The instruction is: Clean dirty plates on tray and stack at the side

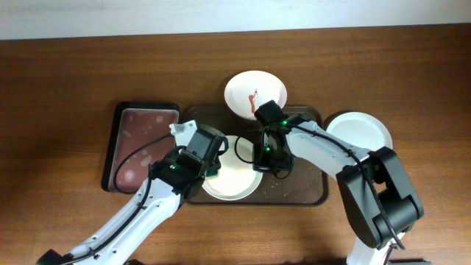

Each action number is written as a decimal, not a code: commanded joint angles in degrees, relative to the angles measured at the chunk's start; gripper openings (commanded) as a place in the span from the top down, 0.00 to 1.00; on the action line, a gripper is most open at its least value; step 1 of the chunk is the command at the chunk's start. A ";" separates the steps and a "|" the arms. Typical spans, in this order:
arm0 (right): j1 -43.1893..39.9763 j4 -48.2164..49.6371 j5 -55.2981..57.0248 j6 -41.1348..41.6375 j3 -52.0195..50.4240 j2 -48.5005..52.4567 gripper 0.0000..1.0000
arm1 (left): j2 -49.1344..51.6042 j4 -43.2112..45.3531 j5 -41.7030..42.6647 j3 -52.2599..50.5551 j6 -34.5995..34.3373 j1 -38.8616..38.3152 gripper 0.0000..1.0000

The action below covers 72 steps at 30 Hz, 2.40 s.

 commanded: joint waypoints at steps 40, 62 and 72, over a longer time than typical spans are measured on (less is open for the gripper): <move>-27.98 -16.79 28.06 -2.78 13.29 -16.41 0.96 | 17.79 13.05 18.80 -0.46 41.42 32.57 0.85; -35.10 -11.80 -2.91 -22.40 12.74 -16.22 0.36 | 14.34 7.19 18.82 1.70 41.42 32.52 0.32; -17.31 7.30 1.44 -7.04 12.74 -4.92 0.34 | 14.58 3.23 18.82 -2.56 41.40 32.50 1.00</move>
